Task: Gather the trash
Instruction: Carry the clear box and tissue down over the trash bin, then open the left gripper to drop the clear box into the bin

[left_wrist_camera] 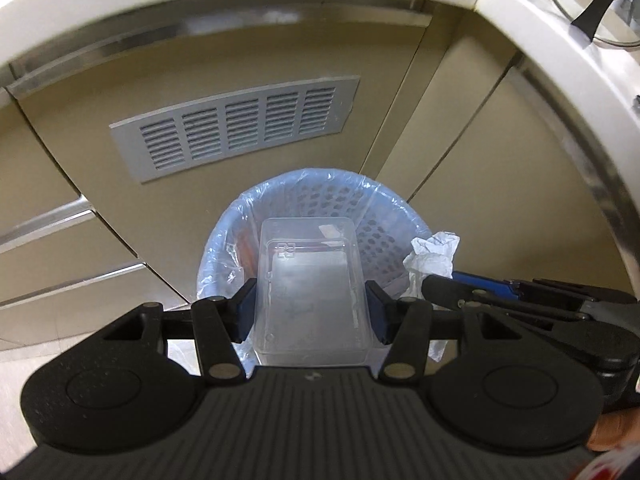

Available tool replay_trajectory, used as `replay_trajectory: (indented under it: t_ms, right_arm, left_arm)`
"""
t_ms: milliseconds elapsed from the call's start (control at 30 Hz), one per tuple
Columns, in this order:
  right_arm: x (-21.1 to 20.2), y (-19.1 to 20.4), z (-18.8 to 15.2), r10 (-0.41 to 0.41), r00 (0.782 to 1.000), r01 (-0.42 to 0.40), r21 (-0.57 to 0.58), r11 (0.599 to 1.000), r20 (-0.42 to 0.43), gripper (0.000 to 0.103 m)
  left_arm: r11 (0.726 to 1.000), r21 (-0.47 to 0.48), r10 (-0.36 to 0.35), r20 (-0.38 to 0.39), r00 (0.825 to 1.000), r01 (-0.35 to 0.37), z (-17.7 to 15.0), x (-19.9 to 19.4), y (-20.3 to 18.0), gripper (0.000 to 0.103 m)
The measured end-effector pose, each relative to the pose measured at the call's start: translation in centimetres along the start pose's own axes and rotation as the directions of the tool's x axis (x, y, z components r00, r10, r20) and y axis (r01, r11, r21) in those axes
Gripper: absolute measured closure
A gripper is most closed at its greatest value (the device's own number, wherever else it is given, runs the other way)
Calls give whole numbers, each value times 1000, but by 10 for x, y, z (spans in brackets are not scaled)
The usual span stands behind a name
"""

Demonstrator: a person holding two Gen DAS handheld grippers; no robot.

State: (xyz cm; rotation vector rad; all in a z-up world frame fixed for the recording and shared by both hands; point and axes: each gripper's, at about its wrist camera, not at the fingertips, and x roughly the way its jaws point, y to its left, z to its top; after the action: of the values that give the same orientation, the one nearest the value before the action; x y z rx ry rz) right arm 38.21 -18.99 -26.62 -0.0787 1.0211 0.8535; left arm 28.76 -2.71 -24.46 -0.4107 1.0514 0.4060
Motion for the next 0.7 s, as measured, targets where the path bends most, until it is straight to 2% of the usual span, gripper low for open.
replay_trajectory:
  t_ms: [200,533,700]
  right_arm:
    - [15,-10,1,-15,1000,16,14,1000,-16,83]
    - [20,-12,5,-17,1000,17,29,999,-18,83]
    - [22,-12,4,-21,1000,22,35,999,-22,83]
  left_arm:
    - [1000,-8,-11,-36,999,11,0,26,-1,50]
    - [1000,-10,-20,-47,999,20,4,46,1,50]
    - [1000,-15,-23,-43,999,22,7,49,2,43]
